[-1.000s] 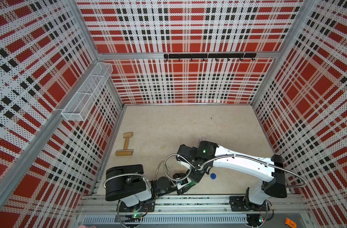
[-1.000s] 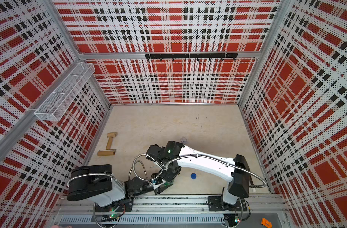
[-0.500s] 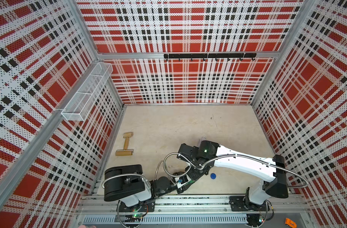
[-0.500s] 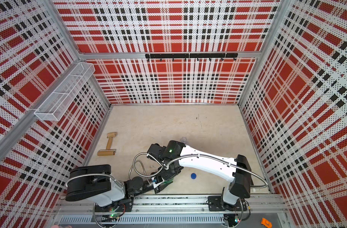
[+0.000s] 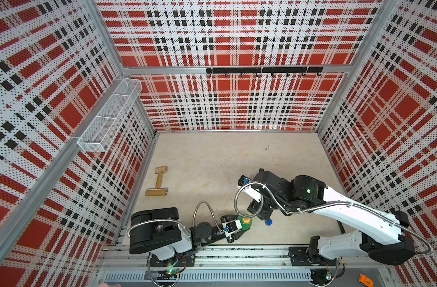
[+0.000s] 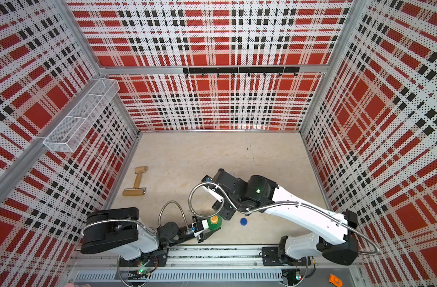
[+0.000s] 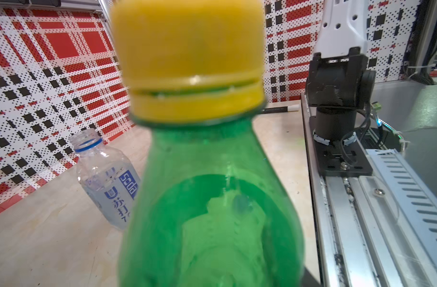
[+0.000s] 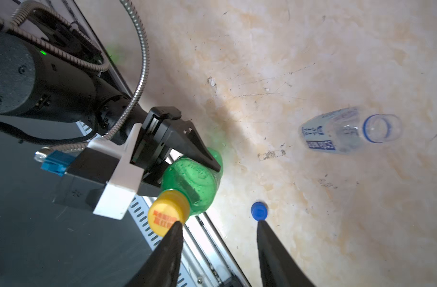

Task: Screw on the bottle caps
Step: Screw the bottle cap onto the plastic bottle, then place the plastic bottle at the center of the table.

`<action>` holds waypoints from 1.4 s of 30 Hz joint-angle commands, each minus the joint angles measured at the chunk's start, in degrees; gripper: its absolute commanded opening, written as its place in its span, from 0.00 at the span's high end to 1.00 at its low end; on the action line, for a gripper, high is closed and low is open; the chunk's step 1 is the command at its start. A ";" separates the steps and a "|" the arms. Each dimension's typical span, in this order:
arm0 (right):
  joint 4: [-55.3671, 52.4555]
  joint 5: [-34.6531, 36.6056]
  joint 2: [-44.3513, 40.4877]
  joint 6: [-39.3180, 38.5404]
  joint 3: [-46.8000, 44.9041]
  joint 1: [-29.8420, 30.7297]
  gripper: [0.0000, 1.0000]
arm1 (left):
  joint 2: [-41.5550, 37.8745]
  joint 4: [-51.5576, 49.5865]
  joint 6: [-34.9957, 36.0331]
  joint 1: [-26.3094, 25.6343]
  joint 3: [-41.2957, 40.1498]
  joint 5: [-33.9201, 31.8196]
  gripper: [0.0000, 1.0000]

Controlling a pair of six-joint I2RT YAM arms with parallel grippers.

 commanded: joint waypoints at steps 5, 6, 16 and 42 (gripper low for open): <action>8.80 -1.55 -3.88 -3.05 -3.03 0.08 0.42 | -2.32 2.62 -2.25 1.59 -0.66 1.35 0.47; 9.75 -1.02 -4.46 -2.63 -3.41 -0.02 0.39 | -2.77 2.66 -3.10 2.07 -0.84 1.61 0.47; 21.90 -3.36 -12.74 4.01 -11.26 -8.93 0.00 | -6.75 2.54 -14.08 9.86 -1.53 3.66 0.46; 46.24 18.20 -34.15 5.75 -36.60 -11.63 0.00 | 21.16 3.41 -17.68 27.88 17.71 -21.10 0.42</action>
